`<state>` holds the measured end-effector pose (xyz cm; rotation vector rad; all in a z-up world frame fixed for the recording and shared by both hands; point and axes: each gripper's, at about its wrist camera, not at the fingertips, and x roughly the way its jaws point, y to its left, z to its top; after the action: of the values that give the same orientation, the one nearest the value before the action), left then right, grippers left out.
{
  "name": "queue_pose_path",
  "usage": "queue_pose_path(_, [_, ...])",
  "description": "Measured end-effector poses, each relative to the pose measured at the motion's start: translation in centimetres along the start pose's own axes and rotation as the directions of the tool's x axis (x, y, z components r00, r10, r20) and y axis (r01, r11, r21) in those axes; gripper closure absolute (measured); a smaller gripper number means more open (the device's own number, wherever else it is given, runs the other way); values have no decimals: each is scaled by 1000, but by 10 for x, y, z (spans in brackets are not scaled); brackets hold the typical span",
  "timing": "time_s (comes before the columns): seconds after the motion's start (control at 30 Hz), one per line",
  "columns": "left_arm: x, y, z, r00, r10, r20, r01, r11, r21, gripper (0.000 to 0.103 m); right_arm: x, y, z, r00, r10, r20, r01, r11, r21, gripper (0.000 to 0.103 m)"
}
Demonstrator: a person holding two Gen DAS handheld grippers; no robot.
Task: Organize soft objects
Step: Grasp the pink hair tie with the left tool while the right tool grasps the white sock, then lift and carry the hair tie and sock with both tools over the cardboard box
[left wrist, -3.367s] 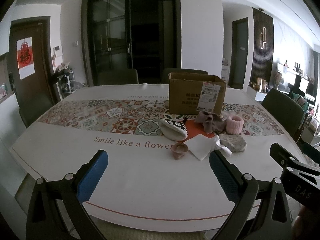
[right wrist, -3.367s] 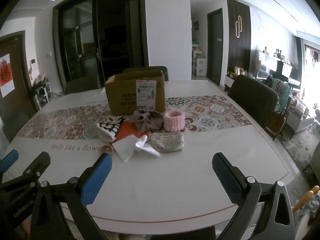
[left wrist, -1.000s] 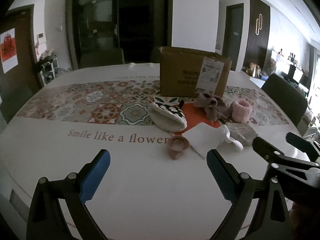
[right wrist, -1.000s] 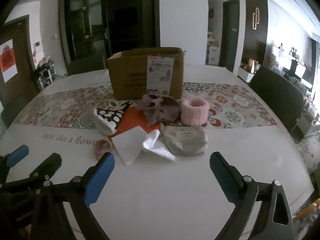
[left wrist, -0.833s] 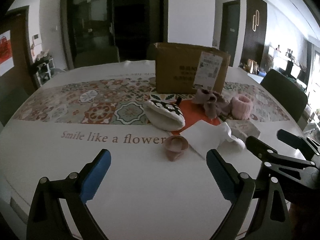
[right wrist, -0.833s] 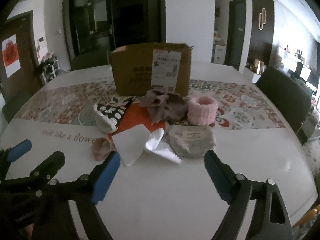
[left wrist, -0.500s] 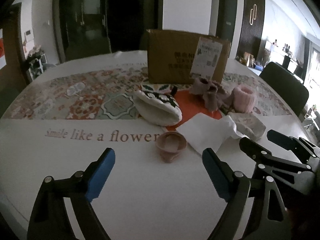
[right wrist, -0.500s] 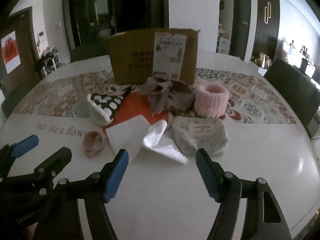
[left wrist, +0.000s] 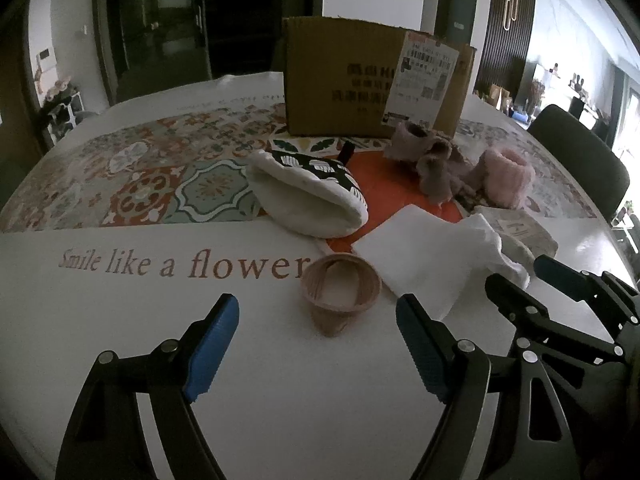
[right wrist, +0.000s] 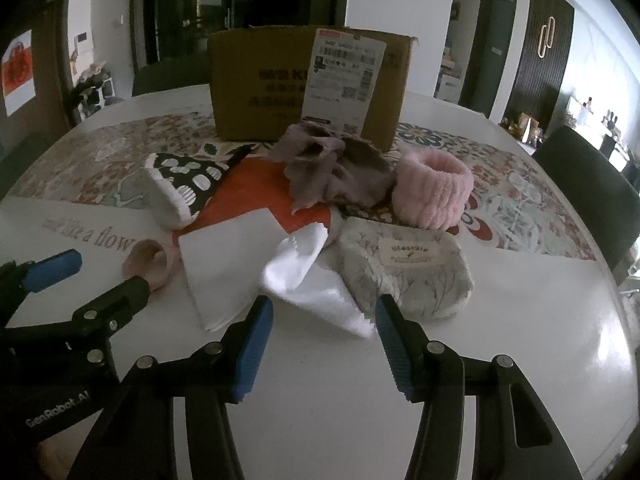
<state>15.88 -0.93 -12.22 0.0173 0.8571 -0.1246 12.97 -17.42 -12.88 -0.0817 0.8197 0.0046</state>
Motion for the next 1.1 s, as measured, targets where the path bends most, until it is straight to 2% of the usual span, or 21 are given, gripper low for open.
queue_pose_path(0.1, [6, -1, 2, 1000, 1, -9, -1, 1000, 0, 22, 4, -1, 1, 1000, -5, -8, 5, 1000, -1, 49])
queue_pose_path(0.17, [9, -2, 4, 1000, -2, -13, 2, 1000, 0, 26, 6, 0, 2, 1000, -5, -11, 5, 1000, -2, 56])
queue_pose_path(0.37, [23, -2, 6, 998, -26, -63, 25, 1000, -5, 41, 10, 1, 4, 1000, -7, -9, 7, 1000, -8, 63])
queue_pose_path(0.47, [27, 0, 6, 996, -50, -75, 49, 999, -25, 51, 11, 1, 6, 1000, -4, -10, 4, 1000, -5, 71])
queue_pose_path(0.63, [29, -3, 6, 995, -62, -74, 61, 998, -6, 77, 9, -2, 7, 1000, -7, 1, 7, 1000, 14, 83])
queue_pose_path(0.7, [28, -3, 6, 995, -70, -74, 70, 998, -6, 82, 7, -3, 7, 1000, 1, 5, -1, 1000, 22, 88])
queue_pose_path(0.8, [26, -4, 6, 995, -72, -69, 72, 997, -2, 86, 3, -4, 8, 1000, 5, 19, -5, 1000, 31, 90])
queue_pose_path(1.1, [11, -6, 8, 998, -62, -26, 62, 998, 13, 90, -10, -8, 9, 998, 15, 54, -18, 998, 52, 92])
